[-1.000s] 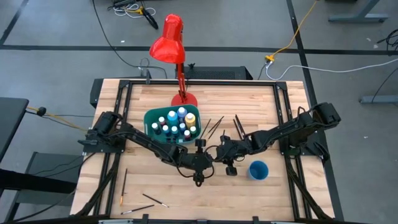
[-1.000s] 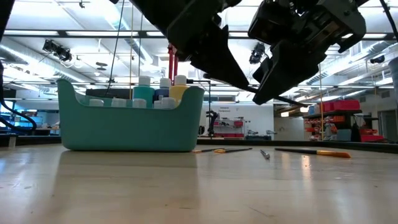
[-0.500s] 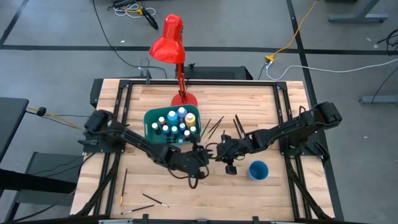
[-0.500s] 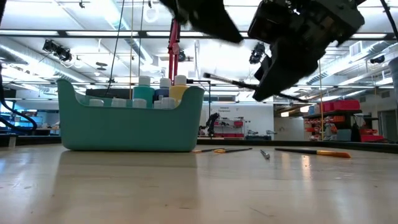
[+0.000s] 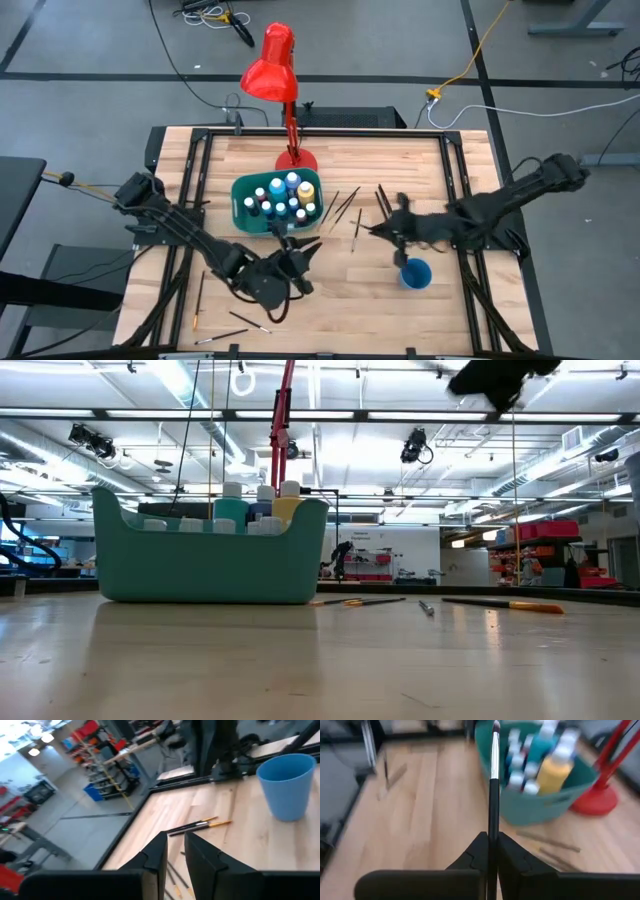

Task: Pick & Place Paint Supplies
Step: Put the silver paint brush into the blue cup

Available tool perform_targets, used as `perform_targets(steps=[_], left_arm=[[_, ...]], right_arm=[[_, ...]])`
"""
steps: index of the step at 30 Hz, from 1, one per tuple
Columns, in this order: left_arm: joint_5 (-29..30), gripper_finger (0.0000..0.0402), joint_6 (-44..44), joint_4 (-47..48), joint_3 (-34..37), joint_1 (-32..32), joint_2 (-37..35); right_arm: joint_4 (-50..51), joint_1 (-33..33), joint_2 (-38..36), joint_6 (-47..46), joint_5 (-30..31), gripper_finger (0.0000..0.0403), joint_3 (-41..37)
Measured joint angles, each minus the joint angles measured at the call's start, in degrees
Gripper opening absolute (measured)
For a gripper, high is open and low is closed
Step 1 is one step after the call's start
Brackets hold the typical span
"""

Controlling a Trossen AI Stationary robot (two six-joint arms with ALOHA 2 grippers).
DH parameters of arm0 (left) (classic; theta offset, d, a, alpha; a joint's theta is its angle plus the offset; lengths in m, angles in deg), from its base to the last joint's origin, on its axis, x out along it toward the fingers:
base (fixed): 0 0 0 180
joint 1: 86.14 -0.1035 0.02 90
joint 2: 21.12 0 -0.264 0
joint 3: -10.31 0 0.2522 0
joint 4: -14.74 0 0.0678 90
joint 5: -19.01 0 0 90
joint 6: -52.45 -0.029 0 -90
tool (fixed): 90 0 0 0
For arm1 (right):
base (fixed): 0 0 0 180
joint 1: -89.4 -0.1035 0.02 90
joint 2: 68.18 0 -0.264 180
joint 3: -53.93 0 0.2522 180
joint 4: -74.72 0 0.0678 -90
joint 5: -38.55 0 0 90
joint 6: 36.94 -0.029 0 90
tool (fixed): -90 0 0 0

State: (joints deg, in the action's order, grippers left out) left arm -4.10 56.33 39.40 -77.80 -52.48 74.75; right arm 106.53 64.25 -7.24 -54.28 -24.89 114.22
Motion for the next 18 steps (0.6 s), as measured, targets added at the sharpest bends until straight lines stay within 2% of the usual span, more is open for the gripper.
perform_targets(steps=[2,6,11,15,18], left_arm=[[2.5,0.0071,0.9,0.2,0.0,0.4,0.0],[4.4,0.0071,1.7,1.0,0.0,0.5,0.0],[4.5,0.0071,2.0,1.3,0.0,0.2,0.0],[4.3,0.0071,3.8,1.5,0.0,-0.1,0.0],[4.3,0.0071,4.1,1.5,0.0,-0.1,0.0]], right_arm=[[-0.5,-3.6,-3.5,-1.2,6.3,0.0021,-2.5],[-4.3,-10.3,-9.7,-7.2,15.0,0.0026,-9.6],[-15.2,-17.5,-14.0,-8.1,18.6,0.0022,-17.4],[-23.7,-22.6,-14.2,-6.5,19.4,0.0024,-22.2],[-31.1,-25.9,-13.6,-6.0,23.2,0.0025,-26.9]])
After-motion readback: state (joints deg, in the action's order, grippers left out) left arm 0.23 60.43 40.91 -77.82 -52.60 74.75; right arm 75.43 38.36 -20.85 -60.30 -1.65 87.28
